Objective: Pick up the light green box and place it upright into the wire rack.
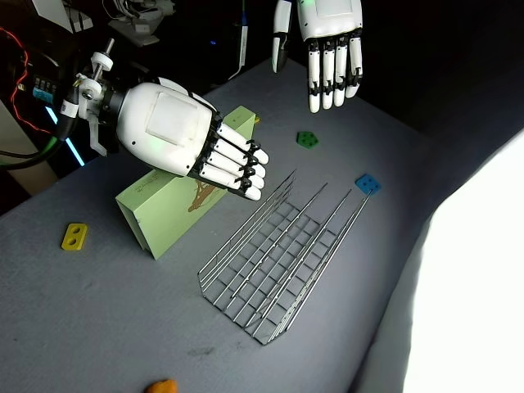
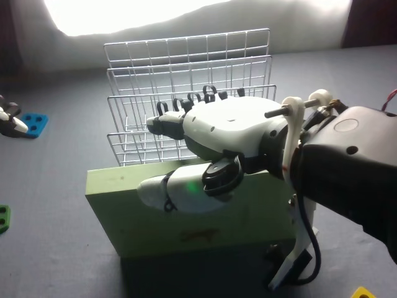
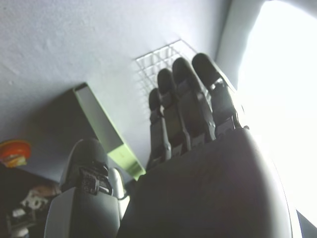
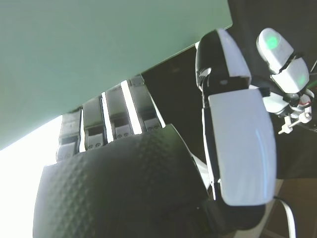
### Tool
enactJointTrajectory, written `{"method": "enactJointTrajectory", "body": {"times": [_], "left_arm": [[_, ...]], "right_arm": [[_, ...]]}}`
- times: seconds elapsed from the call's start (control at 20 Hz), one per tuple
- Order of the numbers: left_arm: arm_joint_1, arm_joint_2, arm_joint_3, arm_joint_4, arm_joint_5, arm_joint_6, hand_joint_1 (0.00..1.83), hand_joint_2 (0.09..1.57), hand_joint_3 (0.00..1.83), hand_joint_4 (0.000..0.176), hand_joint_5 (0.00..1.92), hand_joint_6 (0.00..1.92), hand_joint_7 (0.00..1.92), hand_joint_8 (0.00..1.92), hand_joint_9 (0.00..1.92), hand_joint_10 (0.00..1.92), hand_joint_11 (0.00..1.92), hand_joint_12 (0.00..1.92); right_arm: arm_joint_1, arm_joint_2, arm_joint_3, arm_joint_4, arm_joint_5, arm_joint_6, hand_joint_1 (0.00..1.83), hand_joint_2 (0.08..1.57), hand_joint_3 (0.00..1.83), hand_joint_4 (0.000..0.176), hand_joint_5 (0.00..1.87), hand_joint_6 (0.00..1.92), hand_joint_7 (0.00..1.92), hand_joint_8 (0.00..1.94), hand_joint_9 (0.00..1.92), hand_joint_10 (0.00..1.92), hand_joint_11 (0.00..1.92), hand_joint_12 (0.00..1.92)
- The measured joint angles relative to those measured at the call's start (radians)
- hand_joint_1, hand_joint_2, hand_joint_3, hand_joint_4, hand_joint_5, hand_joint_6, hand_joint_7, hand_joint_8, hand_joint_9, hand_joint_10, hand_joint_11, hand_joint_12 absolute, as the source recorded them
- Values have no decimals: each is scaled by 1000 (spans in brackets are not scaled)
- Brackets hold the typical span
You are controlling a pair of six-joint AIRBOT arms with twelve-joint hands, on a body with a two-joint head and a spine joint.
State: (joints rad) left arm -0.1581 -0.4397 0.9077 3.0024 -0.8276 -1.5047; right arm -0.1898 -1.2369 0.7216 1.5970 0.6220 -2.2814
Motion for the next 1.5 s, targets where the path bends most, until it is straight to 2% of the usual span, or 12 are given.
{"method": "enactJointTrajectory", "body": {"times": [0.1,0.15,0.2,0.25,0.4,0.45,0.55,1.0,1.05,1.1,1.5], "left_arm": [[0,0,0,0,0,0,228,1269,0,24,320,2,403,0,371,3,0,859],[0,0,0,0,0,0,314,1253,0,21,343,11,417,5,392,10,0,863],[0,0,0,0,0,0,219,1275,0,13,298,6,387,2,375,3,0,777],[0,0,0,0,0,0,268,1279,0,0,310,10,375,1,353,1,0,788],[0,0,0,0,0,0,218,1279,0,1,297,7,357,0,310,0,0,794],[0,0,0,0,0,0,170,1291,3,6,288,2,338,1,283,2,0,724],[0,0,0,0,0,0,169,1288,1,0,302,8,349,2,281,2,0,649],[0,0,0,0,0,0,177,1287,0,0,310,8,348,1,281,2,0,633],[0,0,0,0,0,0,157,1291,2,0,303,4,351,2,286,4,0,640],[0,0,0,0,0,0,153,1291,2,0,301,3,352,2,287,4,0,642],[0,0,-1,0,0,0,153,1291,1,0,299,1,355,2,283,1,0,641]], "right_arm": [[0,1,0,0,-4,-1,329,1130,0,0,166,2,174,1,104,1,0,83],[0,1,0,1,-6,-2,401,1128,0,0,151,2,173,0,102,0,0,73],[0,0,0,0,-9,-4,912,998,0,0,70,15,116,13,72,7,0,37],[0,0,0,0,-13,-5,1001,1009,0,0,22,3,46,2,43,1,0,7],[-3,0,-1,4,-18,-13,1052,1008,0,0,8,2,8,0,9,0,2,1],[-3,0,-1,3,-18,-13,1023,1010,0,0,1,0,1,0,1,0,0,0],[-3,0,-1,1,-18,-13,911,1018,0,2,0,0,0,0,0,0,0,0],[-3,7,-1,0,-28,-13,902,1018,0,4,0,0,0,0,0,0,0,0],[-3,7,-1,0,-29,-13,741,1049,0,0,0,0,0,0,0,0,0,0],[-3,6,-1,0,-31,-13,703,1057,0,0,0,0,0,0,0,0,0,0],[-13,2,10,-8,-31,-17,698,1077,2,0,0,0,0,0,0,0,0,0]]}}
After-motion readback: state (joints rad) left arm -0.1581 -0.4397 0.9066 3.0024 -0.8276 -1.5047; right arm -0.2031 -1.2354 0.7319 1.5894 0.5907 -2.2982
